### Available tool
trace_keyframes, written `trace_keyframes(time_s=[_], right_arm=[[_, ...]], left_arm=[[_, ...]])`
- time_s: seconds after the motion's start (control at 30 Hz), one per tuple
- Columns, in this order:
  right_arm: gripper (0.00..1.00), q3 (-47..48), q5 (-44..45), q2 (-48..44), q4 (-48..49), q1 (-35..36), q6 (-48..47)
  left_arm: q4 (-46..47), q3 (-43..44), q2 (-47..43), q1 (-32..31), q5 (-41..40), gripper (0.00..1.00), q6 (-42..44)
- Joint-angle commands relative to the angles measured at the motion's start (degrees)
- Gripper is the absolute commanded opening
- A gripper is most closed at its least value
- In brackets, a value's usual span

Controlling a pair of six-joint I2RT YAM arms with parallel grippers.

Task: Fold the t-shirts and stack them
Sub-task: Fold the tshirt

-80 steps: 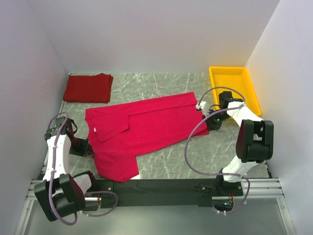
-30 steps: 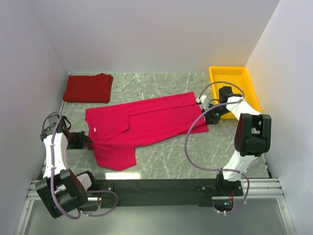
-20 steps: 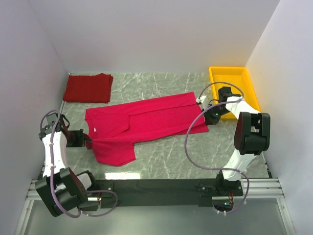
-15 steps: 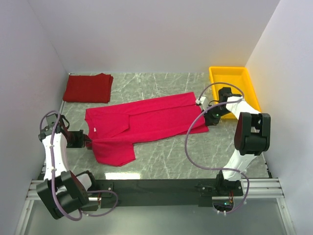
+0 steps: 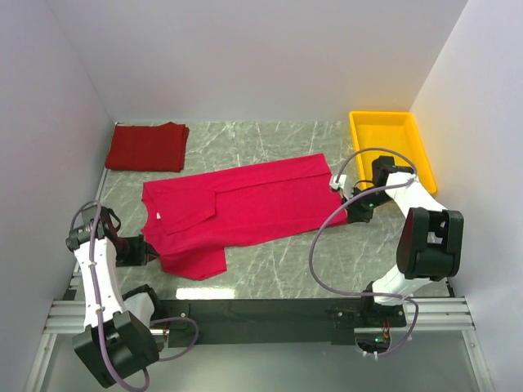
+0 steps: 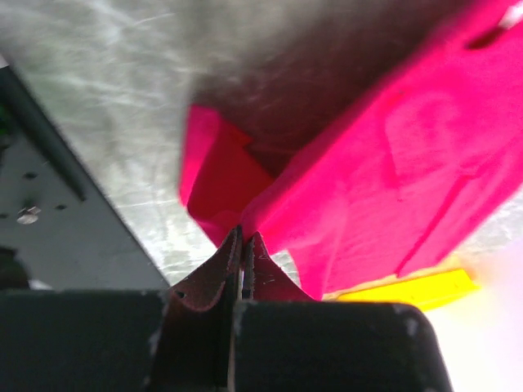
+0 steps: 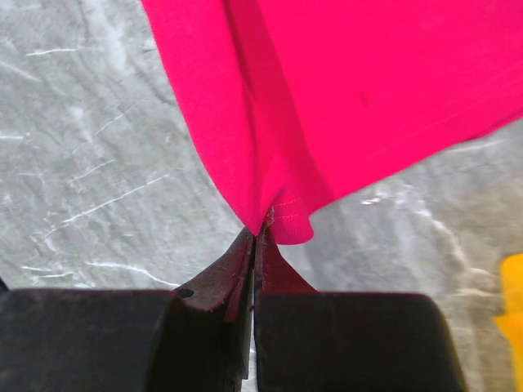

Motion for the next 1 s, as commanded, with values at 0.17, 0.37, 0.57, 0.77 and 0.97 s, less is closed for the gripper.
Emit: trace_keyframes(time_s=[0.17,0.37,0.57,0.77,0.97], right_arm=[[0.0,-1.8,-0.6,0.0,1.4,0.2,0.5],[0.0,0.4,-1.9,1.0,1.8,0.5,1.9],[0.0,4.9,-3.7,2.7,1.2,0.5,3.7],[0.0,9.0,-4.7,6.0,0.9,0.6,5.4],[0.0,12.8,-3.8,11.0,1.9,0.9,8.6]], left_arm=[[-2.4,0.2,2.5,0.5,-4.6,0.01,-0.7],[3.2,1.7,8.5,0.4,-5.6,0.01,-0.1],[6.1,3.6,13.2,0.4,-5.3,0.01,-1.2],[8.9,3.4,14.4,0.4,-4.0,0.01,-3.0],[11.9,3.6,17.1,0.4,-2.9,0.01,-3.9]])
